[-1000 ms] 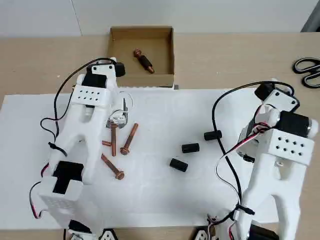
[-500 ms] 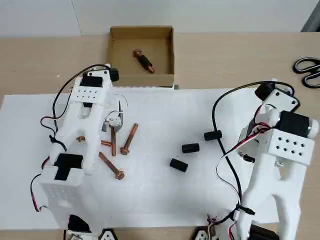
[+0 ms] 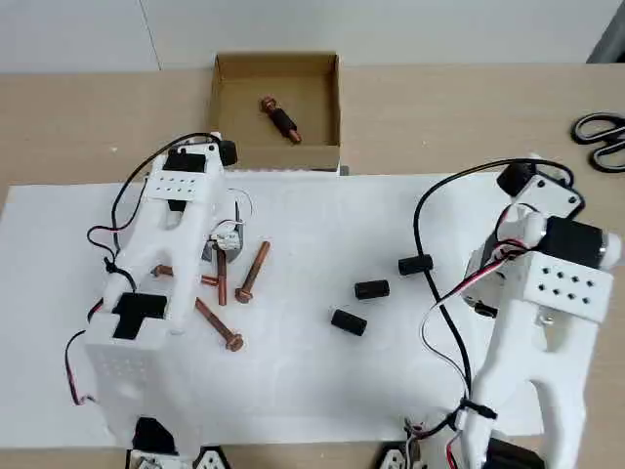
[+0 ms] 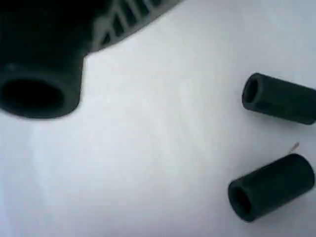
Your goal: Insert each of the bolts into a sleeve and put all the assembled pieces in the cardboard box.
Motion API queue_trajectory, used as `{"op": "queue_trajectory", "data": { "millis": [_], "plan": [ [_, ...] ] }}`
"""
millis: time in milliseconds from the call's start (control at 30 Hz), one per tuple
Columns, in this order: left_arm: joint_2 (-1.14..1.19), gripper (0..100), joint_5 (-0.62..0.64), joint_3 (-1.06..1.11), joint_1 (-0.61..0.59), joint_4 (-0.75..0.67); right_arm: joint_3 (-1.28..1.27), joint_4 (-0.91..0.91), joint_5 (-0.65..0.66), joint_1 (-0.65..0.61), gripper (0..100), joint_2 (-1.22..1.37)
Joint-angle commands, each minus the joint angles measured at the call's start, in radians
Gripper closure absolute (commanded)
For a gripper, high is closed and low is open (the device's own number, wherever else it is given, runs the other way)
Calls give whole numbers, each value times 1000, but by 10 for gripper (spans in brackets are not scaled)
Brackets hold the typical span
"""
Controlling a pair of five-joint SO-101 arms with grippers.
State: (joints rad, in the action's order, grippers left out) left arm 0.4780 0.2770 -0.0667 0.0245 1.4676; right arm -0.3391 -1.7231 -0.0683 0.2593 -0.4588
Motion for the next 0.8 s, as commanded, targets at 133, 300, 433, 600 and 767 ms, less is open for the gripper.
{"op": "queue_trajectory", "data": {
  "millis": [133, 300, 433, 600, 767],
  "plan": [
    [40, 994, 2, -16, 3, -41, 5, -7, -3, 7, 995, -30],
    [29, 995, 2, -19, 40, 26, 5, -7, -3, 7, 995, -36],
    [29, 995, 3, -76, 54, 109, 11, -7, -3, 5, 995, -36],
    [29, 995, 29, -305, 55, 288, 17, -7, -6, 2, 995, -39],
    [-77, 995, 43, -432, 44, 288, 83, -10, -9, -50, 995, -148]
  ]
}}
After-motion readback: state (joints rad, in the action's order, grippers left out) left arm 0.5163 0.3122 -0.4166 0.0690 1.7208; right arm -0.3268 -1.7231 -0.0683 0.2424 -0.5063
